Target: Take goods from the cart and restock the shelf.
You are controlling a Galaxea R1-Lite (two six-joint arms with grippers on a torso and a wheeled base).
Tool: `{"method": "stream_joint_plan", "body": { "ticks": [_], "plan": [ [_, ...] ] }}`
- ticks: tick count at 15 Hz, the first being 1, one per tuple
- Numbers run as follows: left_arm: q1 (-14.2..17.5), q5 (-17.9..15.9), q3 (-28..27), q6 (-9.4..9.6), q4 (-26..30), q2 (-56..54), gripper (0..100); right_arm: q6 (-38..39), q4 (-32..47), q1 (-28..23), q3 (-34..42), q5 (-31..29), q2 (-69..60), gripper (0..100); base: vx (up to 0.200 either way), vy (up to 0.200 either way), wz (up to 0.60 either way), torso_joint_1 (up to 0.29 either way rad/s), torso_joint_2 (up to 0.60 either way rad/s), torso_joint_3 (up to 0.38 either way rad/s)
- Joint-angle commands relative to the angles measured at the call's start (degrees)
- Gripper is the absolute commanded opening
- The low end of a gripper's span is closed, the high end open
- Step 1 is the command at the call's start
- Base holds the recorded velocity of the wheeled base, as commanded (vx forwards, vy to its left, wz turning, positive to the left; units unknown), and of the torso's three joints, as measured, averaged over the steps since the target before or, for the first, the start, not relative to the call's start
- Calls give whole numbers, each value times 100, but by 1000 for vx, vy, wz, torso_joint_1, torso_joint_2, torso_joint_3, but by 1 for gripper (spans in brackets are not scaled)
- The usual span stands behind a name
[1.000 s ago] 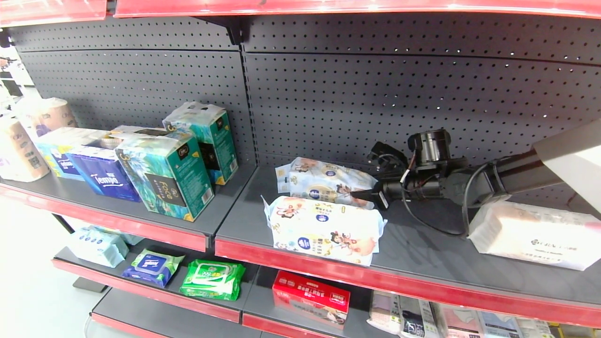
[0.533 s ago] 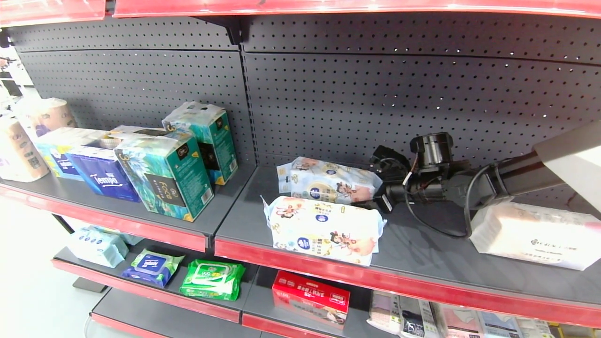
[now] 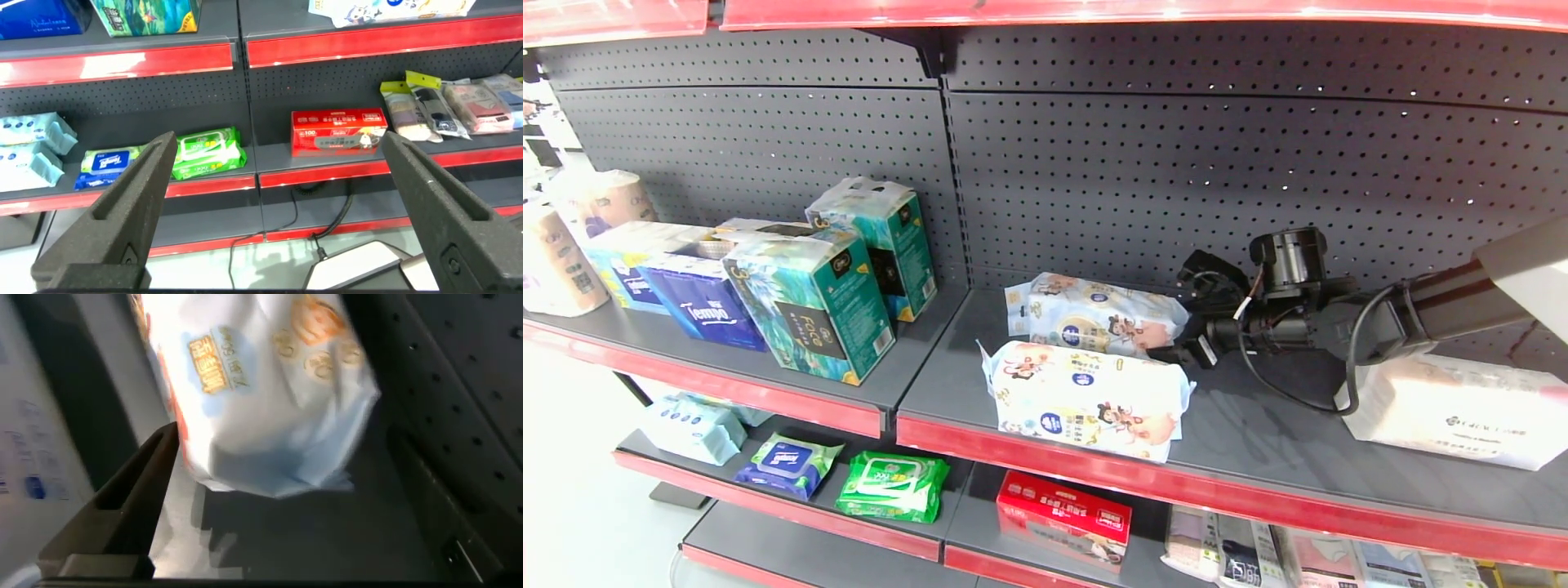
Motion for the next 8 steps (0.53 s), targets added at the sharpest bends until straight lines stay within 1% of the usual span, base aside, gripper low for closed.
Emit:
{"method": "stream_joint_plan", "body": {
  "ticks": [1, 5, 8],
  "plan": [
    [-1, -1, -2, -1, 1, 9, 100, 8, -7, -2, -6, -47, -17, 100, 0, 0, 0, 0, 0, 0],
    [-1, -1, -2, 17, 1, 9, 100, 210, -7, 15, -23, -275, -17, 100, 0, 0, 0, 0, 0, 0],
    [-1, -1, -2, 17, 1, 9, 100, 219, -7, 7, -59, -328, -8, 100, 0, 0, 0, 0, 0, 0]
  ]
}}
